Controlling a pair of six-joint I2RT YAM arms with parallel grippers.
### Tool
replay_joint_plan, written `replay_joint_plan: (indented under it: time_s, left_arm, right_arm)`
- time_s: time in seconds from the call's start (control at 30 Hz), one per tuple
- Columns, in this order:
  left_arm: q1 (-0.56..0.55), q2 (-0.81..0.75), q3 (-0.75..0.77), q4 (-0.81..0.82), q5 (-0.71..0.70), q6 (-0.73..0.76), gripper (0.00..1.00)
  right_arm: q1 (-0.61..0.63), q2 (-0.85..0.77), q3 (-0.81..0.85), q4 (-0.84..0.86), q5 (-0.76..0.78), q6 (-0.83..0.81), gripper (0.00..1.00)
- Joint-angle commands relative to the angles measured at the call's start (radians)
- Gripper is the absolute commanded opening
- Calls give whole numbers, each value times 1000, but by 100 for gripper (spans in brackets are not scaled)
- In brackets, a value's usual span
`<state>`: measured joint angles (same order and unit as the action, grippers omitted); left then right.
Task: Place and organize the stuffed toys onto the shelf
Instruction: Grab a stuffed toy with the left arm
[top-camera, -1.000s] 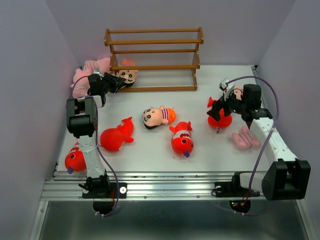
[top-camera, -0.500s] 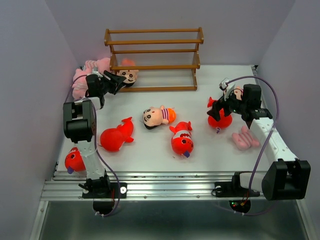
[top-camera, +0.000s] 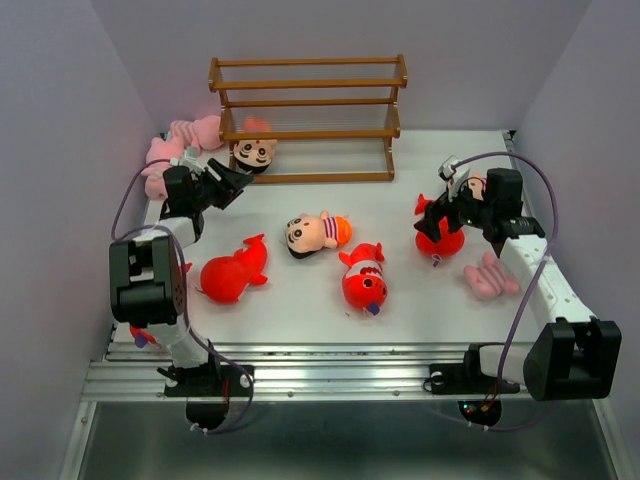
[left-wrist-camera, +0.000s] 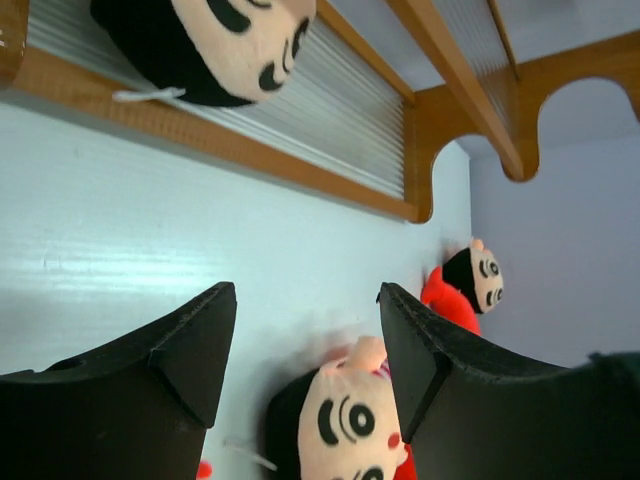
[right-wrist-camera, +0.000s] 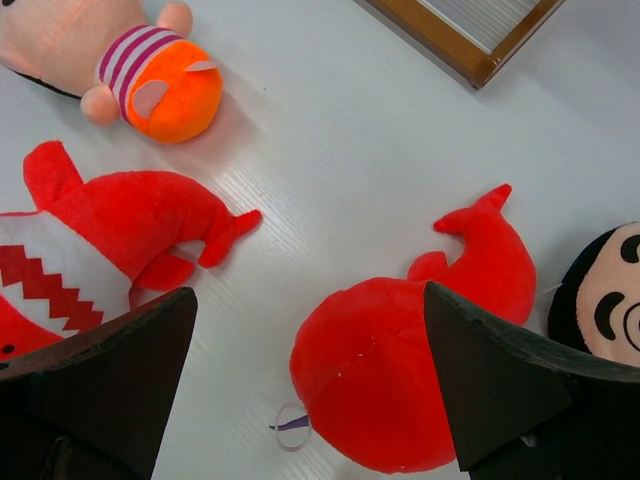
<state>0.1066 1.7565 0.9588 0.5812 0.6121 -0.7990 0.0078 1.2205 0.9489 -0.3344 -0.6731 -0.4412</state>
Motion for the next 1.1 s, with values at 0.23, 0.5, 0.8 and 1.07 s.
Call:
replay_joint_plan:
  time_s: [0.23,0.5,0.8,1.07]
  left_arm:
    - [-185,-387,-173,-230,25,354,70]
    - [-255,-322,-149,-216,119,353,70]
    - [-297,-291,-77,-333,127,460,70]
    - [-347,-298,-52,-458,-21,491,70]
  right_arm:
    - [3,10,-13,37,3,7,100]
    - [3,31,-19,40,17,-10,100]
    - [-6,51,-21,28,-39,-30,100]
    - [-6,54,-25,24,-60,-36,100]
